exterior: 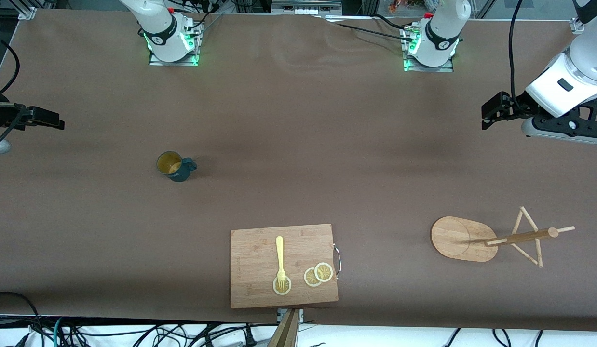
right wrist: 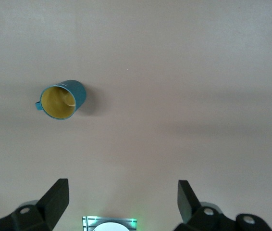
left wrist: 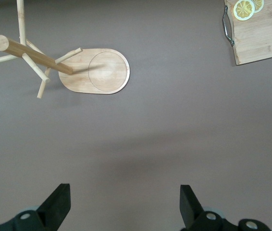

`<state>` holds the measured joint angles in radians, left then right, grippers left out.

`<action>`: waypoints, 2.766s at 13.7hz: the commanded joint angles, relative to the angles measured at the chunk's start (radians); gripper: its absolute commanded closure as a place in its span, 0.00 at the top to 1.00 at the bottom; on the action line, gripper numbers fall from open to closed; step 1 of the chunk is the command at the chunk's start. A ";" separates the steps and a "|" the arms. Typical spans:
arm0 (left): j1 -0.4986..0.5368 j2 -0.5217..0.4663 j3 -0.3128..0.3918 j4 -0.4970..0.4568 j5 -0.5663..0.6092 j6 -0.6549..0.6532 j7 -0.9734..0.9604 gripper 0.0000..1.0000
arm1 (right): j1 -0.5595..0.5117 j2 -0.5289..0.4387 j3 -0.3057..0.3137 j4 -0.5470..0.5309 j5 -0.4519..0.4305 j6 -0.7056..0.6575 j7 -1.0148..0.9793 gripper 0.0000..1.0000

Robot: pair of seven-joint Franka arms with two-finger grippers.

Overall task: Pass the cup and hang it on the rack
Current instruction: 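Reach the right gripper down over the teal mug, then close the right gripper on the teal mug's rim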

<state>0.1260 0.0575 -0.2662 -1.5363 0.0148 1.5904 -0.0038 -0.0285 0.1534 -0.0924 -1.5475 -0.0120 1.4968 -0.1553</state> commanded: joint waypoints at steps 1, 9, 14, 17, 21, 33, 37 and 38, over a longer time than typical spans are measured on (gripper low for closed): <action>0.001 -0.002 -0.004 0.004 0.011 0.003 0.016 1.00 | 0.041 0.037 -0.001 0.012 0.012 0.034 0.020 1.00; 0.001 -0.002 -0.004 0.005 0.011 0.003 0.016 1.00 | 0.148 0.087 0.002 -0.138 0.024 0.226 0.230 1.00; 0.001 -0.002 -0.004 0.004 0.011 0.002 0.016 1.00 | 0.170 0.086 0.036 -0.267 0.029 0.377 0.321 1.00; 0.000 -0.002 -0.004 0.005 0.011 0.002 0.016 1.00 | 0.170 0.086 0.051 -0.315 0.030 0.430 0.335 1.00; 0.000 -0.002 -0.004 0.005 0.011 0.002 0.016 1.00 | 0.170 0.086 0.072 -0.425 0.032 0.577 0.336 1.00; 0.000 -0.002 -0.004 0.005 0.011 0.002 0.016 1.00 | 0.170 0.078 0.072 -0.648 0.030 0.846 0.333 1.00; 0.000 -0.002 -0.004 0.005 0.011 0.002 0.016 1.00 | 0.170 0.089 0.072 -0.654 0.030 0.875 0.304 1.00; 0.000 -0.002 -0.004 0.004 0.011 0.002 0.016 1.00 | 0.170 0.091 0.072 -0.654 0.030 0.887 0.286 1.00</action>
<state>0.1259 0.0575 -0.2662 -1.5363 0.0148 1.5904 -0.0038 0.1413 0.2671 -0.0224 -2.1706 0.0049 2.3496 0.1645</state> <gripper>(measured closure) 0.000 0.000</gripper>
